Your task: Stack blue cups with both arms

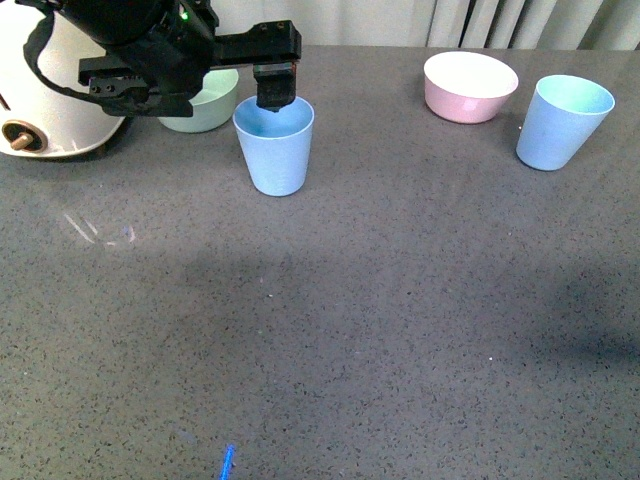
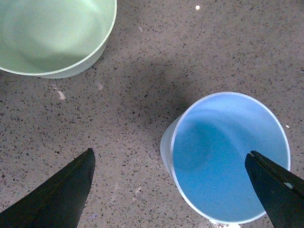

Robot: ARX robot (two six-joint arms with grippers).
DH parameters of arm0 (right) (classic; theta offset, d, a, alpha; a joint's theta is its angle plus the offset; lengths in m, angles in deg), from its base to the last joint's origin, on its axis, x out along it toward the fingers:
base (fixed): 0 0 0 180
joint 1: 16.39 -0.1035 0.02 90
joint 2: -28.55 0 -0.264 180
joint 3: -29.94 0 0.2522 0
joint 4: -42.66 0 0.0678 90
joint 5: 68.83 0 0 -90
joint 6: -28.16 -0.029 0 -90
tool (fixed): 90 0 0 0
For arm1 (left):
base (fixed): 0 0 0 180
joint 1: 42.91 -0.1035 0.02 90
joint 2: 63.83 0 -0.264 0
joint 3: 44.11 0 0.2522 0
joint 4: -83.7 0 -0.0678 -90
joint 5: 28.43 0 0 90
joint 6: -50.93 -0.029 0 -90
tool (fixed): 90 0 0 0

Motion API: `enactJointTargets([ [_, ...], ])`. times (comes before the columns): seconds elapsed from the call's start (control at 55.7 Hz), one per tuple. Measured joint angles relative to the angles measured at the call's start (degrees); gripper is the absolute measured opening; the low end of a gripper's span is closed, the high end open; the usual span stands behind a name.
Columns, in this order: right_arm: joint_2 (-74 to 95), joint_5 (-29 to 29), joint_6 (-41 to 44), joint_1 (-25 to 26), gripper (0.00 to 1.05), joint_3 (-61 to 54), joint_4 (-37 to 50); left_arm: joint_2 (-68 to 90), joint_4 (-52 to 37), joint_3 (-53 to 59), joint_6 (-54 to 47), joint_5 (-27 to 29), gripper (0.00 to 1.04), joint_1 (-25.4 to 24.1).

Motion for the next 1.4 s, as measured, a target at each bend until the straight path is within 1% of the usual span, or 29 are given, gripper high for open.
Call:
enactJointTargets([
  [0.072,0.0,0.0,0.0,0.0,0.96,0.0,0.0,1.2,1.5,-1.5,0.0,1.0,0.96,0.4],
  [0.162,0.0,0.0,0.0,0.0,0.96,0.0,0.0,2.6,2.6,-3.0,0.1,2.6,0.86,1.0],
  [0.233,0.0,0.0,0.0,0.0,0.96,0.0,0.0,3.7,3.7,-4.0,0.5,3.4,0.75,1.4],
  [0.269,0.0,0.0,0.0,0.0,0.96,0.0,0.0,4.2,5.0,-4.7,1.2,3.2,0.66,1.8],
  [0.305,0.0,0.0,0.0,0.0,0.96,0.0,0.0,4.3,5.6,-4.9,1.5,3.1,0.63,1.9],
  [0.359,0.0,0.0,0.0,0.0,0.96,0.0,0.0,4.4,6.7,-5.2,2.3,3.1,0.54,2.2],
  [0.485,0.0,0.0,0.0,0.0,0.96,0.0,0.0,4.4,7.4,-5.6,3.2,3.1,0.38,2.8],
  [0.503,0.0,0.0,0.0,0.0,0.96,0.0,0.0,4.4,7.6,-5.6,3.5,3.1,0.32,3.0],
  [0.556,0.0,0.0,0.0,0.0,0.96,0.0,0.0,4.3,7.9,-5.4,3.7,3.1,0.22,3.8],
  [0.7,0.0,0.0,0.0,0.0,0.96,0.0,0.0,2.8,8.0,-3.5,4.2,2.6,0.02,5.8],
  [0.969,0.0,0.0,0.0,0.0,0.96,0.0,0.0,-1.2,9.8,-1.0,6.8,1.9,0.02,10.3],
  [1.4,0.0,0.0,0.0,0.0,0.96,0.0,0.0,-1.7,12.2,-0.6,8.1,3.5,0.02,18.1],
])
